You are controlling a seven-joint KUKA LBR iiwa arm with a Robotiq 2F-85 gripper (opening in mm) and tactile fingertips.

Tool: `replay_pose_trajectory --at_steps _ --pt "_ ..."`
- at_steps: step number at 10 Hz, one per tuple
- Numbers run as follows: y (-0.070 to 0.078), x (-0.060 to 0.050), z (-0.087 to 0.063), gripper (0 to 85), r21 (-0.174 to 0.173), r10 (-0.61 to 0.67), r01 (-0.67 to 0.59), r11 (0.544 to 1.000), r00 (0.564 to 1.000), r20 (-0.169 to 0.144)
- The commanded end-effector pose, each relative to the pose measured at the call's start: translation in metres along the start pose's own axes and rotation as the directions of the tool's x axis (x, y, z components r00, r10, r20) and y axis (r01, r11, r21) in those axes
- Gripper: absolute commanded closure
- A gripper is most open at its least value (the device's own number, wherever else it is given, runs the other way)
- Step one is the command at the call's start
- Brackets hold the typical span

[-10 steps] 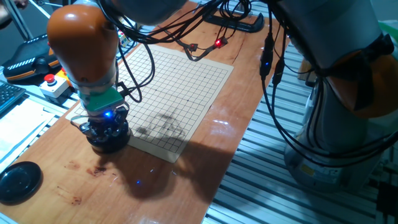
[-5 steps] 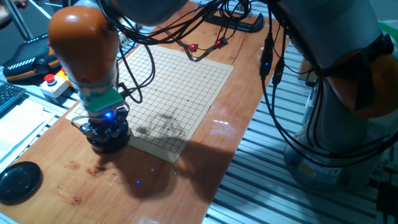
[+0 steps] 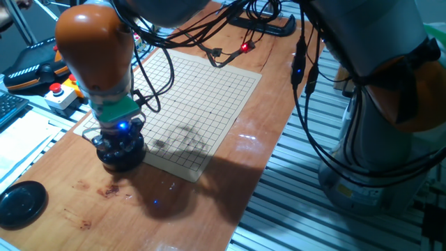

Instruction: Play the first move as black on the 3-4 point in the upper right corner of the Go board

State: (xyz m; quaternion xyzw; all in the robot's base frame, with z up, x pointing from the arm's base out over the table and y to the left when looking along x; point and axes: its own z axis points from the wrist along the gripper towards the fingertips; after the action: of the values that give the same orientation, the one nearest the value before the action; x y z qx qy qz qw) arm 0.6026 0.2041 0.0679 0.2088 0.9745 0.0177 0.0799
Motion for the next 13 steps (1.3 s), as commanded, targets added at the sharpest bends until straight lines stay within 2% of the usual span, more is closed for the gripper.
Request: replay_pose_trajectory --at_steps 1,4,13 --pt "-0.004 -0.004 -0.003 77.3 0.004 -0.009 0.009 1.0 1.0 -0.003" --pt "-0.007 -0.006 -0.004 84.3 0.004 -0.013 0.013 1.0 1.0 -0.014" --pt "-0.011 -0.002 -0.021 84.3 0.006 -0.007 0.007 1.0 0.999 -0.034"
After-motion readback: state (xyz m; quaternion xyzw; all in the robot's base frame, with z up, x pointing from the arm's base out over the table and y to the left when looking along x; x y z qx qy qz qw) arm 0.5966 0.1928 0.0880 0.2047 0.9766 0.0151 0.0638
